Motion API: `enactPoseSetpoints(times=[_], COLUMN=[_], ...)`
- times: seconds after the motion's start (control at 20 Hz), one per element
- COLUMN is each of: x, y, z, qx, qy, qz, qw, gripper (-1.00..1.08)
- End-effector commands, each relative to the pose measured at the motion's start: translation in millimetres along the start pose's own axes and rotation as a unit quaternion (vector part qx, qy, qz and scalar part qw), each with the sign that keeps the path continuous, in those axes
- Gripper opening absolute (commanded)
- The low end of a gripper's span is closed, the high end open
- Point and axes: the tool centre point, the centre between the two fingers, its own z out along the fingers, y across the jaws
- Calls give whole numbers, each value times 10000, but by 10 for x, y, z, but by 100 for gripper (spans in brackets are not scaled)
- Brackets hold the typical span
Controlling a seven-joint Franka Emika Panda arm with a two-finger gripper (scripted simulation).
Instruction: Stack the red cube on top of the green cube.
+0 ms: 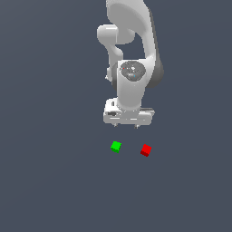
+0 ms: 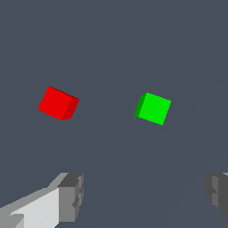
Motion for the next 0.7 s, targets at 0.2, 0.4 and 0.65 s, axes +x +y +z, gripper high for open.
enactPoseSetpoints(times=[0.2, 0.4, 0.65], x=[79, 162, 296], y=[-287, -492, -741], z=[189, 328, 503], qx=[7, 11, 17], qy=[39, 69, 108], qz=[511, 893, 1376], qw=[9987, 9960, 9904], gripper=[100, 100, 100])
